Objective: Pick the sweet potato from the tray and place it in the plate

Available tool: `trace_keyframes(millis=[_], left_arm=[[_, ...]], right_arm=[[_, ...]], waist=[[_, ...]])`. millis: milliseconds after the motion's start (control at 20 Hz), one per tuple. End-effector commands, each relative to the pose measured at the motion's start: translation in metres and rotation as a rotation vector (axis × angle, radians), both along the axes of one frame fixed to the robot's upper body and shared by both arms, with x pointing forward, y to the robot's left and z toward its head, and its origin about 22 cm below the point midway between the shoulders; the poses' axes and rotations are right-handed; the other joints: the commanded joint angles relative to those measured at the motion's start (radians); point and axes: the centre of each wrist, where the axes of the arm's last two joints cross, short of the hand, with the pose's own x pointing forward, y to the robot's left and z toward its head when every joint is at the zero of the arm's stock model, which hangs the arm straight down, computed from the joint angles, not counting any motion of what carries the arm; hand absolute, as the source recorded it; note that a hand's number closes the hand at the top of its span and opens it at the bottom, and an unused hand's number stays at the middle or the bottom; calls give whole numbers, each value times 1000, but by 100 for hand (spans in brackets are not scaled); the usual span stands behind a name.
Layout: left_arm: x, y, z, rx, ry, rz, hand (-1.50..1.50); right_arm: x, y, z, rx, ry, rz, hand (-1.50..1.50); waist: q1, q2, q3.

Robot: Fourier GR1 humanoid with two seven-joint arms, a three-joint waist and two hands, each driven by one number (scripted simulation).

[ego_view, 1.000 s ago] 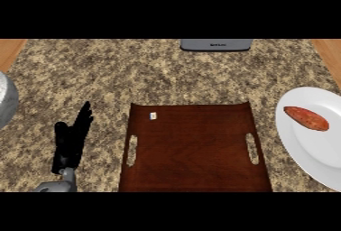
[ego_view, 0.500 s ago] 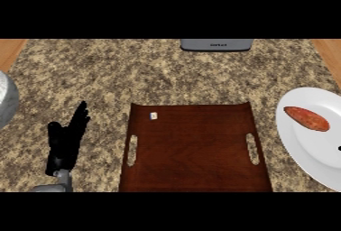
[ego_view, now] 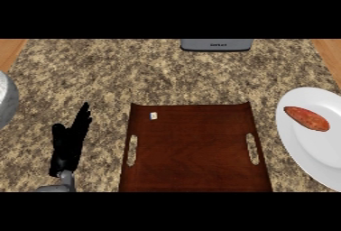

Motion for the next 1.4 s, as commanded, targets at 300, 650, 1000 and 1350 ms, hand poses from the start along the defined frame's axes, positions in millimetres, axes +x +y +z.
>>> trace_keyframes(millis=[300,650,1000,1350], left_arm=[[17,5,1,-5,3,-10,0],[18,8,2,-6,-9,-1,0],[8,3,16,-8,0,-13,0],[12,4,5,-6,17,-12,0]], right_arm=[[-36,-40,1,-23,5,-62,-150],[-48,-38,-14,-43,-7,-120,-150],[-74,-56,-4,-34,-14,-210,-150],[-88,-71,13,-65,-1,-229,-150]], waist=[[7,4,2],[7,4,2],[7,3,2],[9,6,4]])
